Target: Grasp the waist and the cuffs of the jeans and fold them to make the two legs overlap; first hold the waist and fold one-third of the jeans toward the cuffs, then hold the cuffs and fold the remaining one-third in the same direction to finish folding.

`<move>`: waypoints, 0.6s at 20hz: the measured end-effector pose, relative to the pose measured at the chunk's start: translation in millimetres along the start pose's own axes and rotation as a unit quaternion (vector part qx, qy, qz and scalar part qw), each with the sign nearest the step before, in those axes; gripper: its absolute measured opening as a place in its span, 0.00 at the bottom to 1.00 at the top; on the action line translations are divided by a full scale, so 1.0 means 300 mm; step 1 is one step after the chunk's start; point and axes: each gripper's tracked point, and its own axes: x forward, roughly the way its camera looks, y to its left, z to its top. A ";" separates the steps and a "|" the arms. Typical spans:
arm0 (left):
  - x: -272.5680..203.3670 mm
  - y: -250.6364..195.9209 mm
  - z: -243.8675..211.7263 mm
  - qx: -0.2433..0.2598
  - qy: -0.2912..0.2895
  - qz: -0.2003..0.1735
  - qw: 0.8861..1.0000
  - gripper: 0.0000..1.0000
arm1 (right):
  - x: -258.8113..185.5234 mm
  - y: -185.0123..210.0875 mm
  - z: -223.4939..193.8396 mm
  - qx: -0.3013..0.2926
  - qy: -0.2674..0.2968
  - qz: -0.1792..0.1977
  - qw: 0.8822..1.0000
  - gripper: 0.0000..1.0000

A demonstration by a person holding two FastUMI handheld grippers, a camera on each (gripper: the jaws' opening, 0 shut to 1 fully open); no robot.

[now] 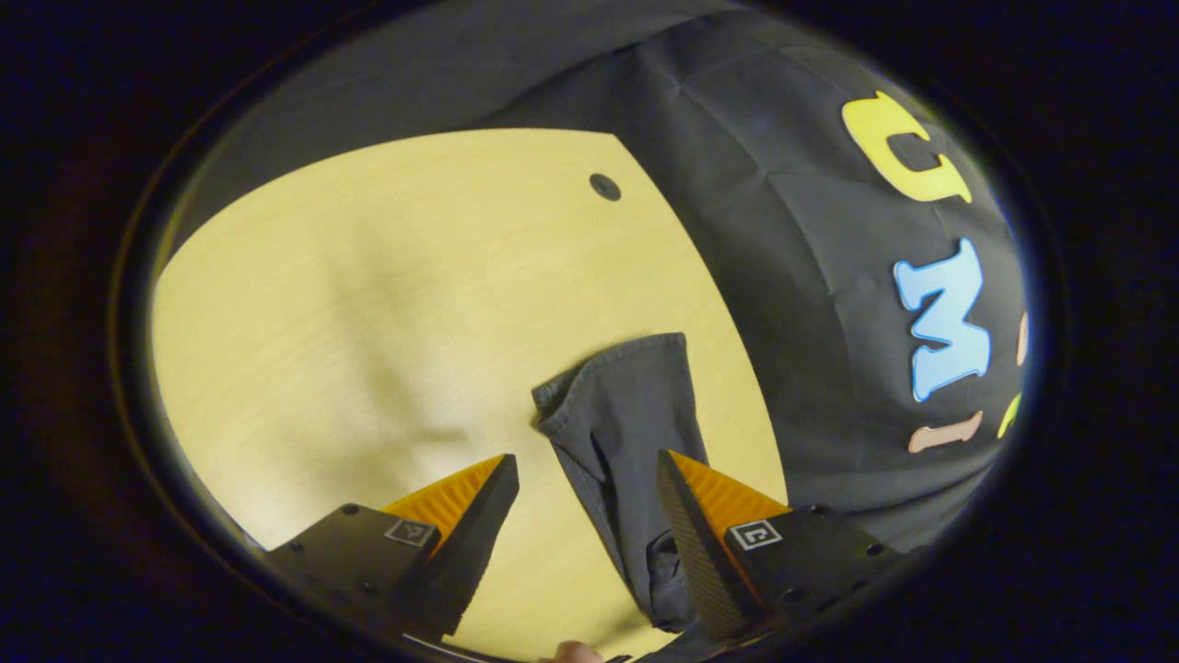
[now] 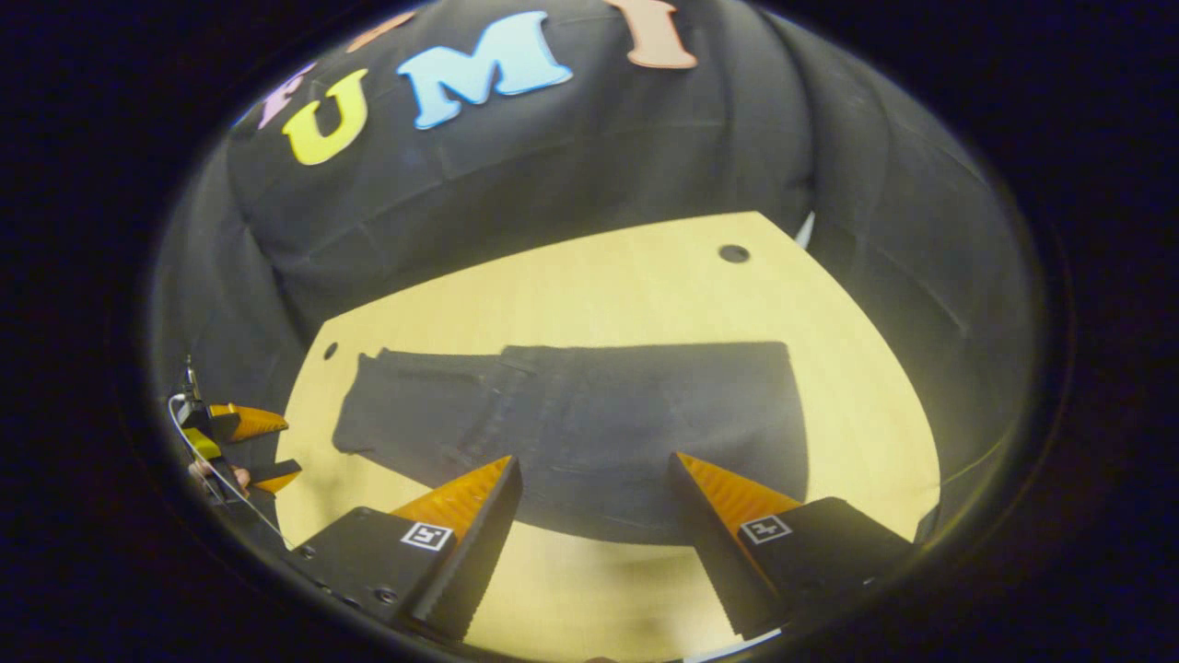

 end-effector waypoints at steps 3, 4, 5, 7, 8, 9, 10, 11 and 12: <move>0.160 0.028 -0.021 0.008 0.016 0.040 0.999 0.99 | -0.056 -0.150 -0.071 0.043 0.013 -0.037 0.998 0.96; 0.199 0.032 -0.016 0.018 0.016 0.054 0.998 0.99 | -0.071 -0.192 -0.089 0.056 0.016 -0.048 0.997 0.96; 0.240 0.031 -0.014 0.027 0.018 0.066 0.997 0.99 | -0.083 -0.222 -0.104 0.067 0.019 -0.059 0.996 0.96; 0.305 0.039 -0.006 0.042 0.027 0.095 0.994 0.99 | -0.112 -0.261 -0.134 0.086 0.023 -0.075 0.993 0.96; 0.326 0.036 0.009 0.057 0.019 0.109 0.992 0.99 | -0.127 -0.272 -0.144 0.094 0.021 -0.080 0.992 0.96; 0.330 0.022 0.035 0.076 0.009 0.123 0.989 0.95 | -0.133 -0.273 -0.150 0.101 0.020 -0.082 0.991 0.96; 0.361 0.014 0.017 0.093 0.009 0.144 0.985 0.93 | -0.135 -0.273 -0.167 0.104 0.021 -0.082 0.991 0.96; 0.376 0.015 0.001 0.109 0.004 0.168 0.980 0.93 | -0.139 -0.266 -0.177 0.102 0.025 -0.081 0.991 0.96; 0.386 0.015 -0.010 0.122 -0.003 0.187 0.975 0.93 | -0.133 -0.256 -0.189 0.097 0.029 -0.079 0.992 0.96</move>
